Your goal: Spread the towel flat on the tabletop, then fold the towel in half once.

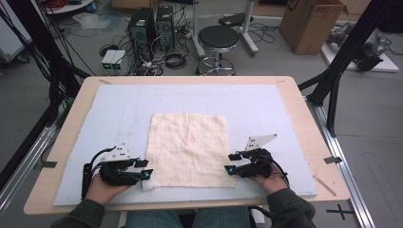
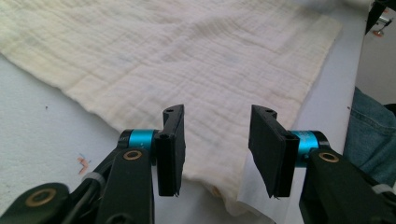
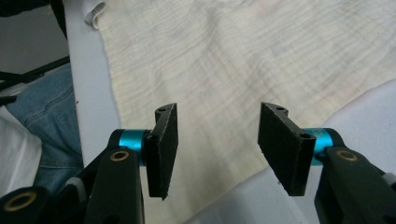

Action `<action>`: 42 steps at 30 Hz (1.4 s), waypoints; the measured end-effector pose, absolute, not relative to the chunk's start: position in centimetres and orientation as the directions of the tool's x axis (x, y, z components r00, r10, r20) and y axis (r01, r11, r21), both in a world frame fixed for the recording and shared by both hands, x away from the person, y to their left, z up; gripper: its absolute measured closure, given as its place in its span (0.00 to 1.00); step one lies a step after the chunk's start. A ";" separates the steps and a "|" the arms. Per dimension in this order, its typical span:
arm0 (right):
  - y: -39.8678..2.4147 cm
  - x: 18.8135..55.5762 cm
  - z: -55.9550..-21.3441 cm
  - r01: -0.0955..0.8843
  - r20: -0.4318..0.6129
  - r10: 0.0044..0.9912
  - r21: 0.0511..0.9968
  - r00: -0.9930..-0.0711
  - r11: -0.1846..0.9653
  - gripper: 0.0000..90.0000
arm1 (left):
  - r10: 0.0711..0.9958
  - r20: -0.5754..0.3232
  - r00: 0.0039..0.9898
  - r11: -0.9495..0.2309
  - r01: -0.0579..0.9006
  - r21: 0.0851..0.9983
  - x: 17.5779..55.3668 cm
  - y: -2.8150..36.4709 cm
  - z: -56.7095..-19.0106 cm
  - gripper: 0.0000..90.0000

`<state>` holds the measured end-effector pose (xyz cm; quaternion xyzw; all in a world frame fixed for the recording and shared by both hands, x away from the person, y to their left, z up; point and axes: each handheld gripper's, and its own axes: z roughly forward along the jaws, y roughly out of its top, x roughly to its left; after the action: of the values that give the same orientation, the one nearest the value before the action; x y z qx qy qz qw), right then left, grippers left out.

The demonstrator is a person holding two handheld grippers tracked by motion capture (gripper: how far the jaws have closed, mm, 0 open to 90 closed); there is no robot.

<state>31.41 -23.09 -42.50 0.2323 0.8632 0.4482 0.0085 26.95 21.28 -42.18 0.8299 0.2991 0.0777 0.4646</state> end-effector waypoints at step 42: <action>-23.0 35.9 -41.0 0.425 0.168 0.495 0.774 -0.852 0.469 0.32 | 0.655 -0.167 0.737 -0.311 0.464 0.829 31.4 20.9 -39.8 0.45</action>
<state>35.89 -22.97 -41.00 0.2687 0.8561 0.4397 0.0399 31.42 20.85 -39.80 0.8035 0.3481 0.1008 0.4724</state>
